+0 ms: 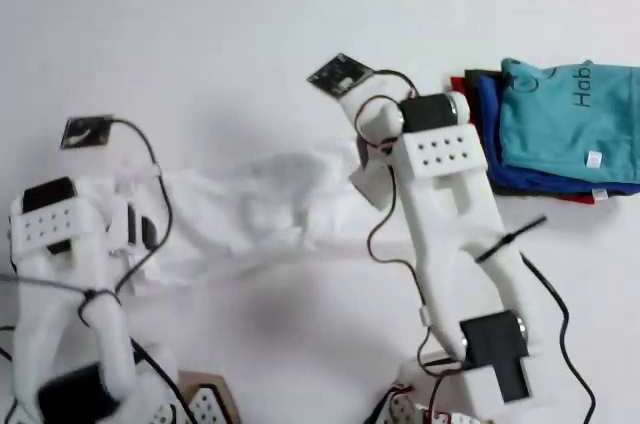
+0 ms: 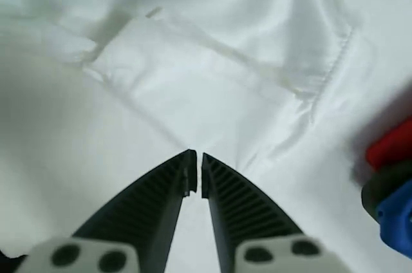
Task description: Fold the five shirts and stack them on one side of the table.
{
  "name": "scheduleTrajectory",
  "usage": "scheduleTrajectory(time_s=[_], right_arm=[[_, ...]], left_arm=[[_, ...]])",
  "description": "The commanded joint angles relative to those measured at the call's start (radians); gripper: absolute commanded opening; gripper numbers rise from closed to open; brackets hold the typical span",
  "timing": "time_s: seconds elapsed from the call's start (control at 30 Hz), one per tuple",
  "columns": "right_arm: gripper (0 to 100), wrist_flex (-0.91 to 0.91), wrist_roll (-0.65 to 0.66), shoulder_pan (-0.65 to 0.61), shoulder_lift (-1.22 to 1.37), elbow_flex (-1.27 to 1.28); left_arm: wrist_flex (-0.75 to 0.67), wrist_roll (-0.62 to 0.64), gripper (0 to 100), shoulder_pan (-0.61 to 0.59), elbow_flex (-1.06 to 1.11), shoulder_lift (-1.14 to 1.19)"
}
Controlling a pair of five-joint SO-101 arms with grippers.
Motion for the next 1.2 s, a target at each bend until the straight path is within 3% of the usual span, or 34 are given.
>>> scheduleTrajectory(time_s=[0.0,0.3,0.57,0.93,1.17], right_arm=[[2.0,0.008,0.041,0.01,-0.101,0.035],[2.0,0.002,0.071,0.045,-0.263,0.175],[2.0,0.005,0.071,0.101,-0.326,0.189],[2.0,0.008,0.071,0.102,-0.346,0.189],[2.0,0.008,0.071,0.102,-0.348,0.189]], left_arm=[[-0.018,0.025,24,-0.028,-0.085,0.098],[-0.02,0.103,23,-0.057,-0.252,0.413],[-0.023,0.11,23,0.069,-0.341,0.686],[0.094,0.104,23,0.135,-0.466,0.806],[0.132,0.104,6,0.21,-0.522,0.861]])
